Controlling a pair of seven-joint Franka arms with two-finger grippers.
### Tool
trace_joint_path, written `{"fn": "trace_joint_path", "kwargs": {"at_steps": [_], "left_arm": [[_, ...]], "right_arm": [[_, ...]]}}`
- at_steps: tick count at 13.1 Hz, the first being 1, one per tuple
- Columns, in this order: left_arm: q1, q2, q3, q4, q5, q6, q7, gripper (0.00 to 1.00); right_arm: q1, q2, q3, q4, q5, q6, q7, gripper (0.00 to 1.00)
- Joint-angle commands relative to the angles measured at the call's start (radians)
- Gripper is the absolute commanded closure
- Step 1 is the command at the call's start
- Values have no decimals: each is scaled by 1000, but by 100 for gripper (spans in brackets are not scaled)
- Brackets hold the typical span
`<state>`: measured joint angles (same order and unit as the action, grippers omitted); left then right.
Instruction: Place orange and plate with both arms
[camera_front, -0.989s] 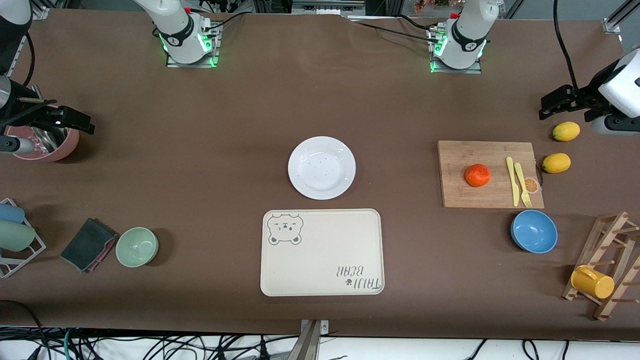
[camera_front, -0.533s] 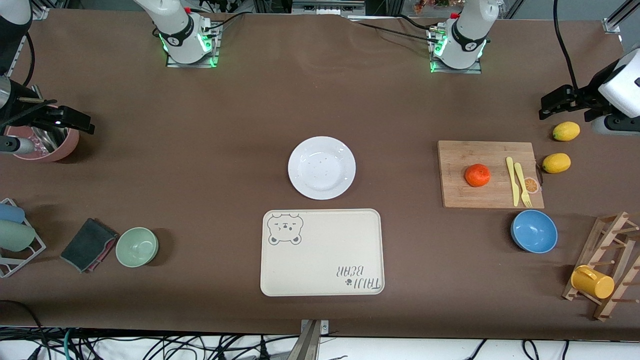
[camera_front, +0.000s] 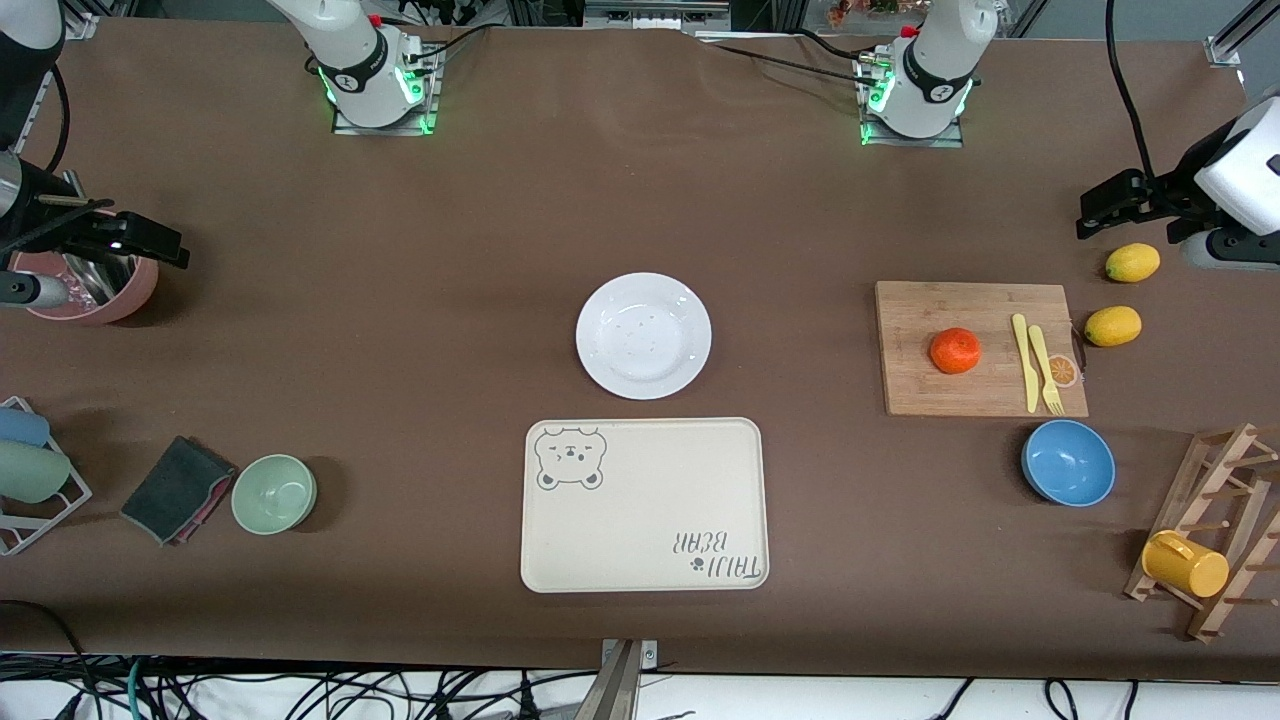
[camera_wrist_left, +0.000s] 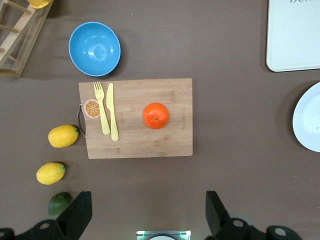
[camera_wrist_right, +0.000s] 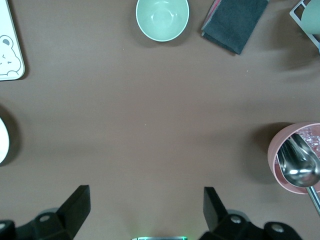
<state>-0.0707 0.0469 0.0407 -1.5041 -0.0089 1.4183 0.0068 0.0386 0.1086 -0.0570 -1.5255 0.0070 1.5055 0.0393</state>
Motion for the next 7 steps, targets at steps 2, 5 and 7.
{"fn": "trace_joint_path", "kwargs": {"at_steps": [2, 5, 7], "left_arm": [[-20, 21, 8, 28, -31, -9, -10, 0], [-17, 24, 10, 30, -36, -5, -10, 0], [-15, 24, 8, 30, -36, 10, -10, 0]], "right_arm": [[-11, -13, 9, -10, -4, -4, 4, 0], [-11, -12, 9, -10, -4, -4, 5, 0], [-11, -12, 9, -10, -4, -4, 5, 0]]}}
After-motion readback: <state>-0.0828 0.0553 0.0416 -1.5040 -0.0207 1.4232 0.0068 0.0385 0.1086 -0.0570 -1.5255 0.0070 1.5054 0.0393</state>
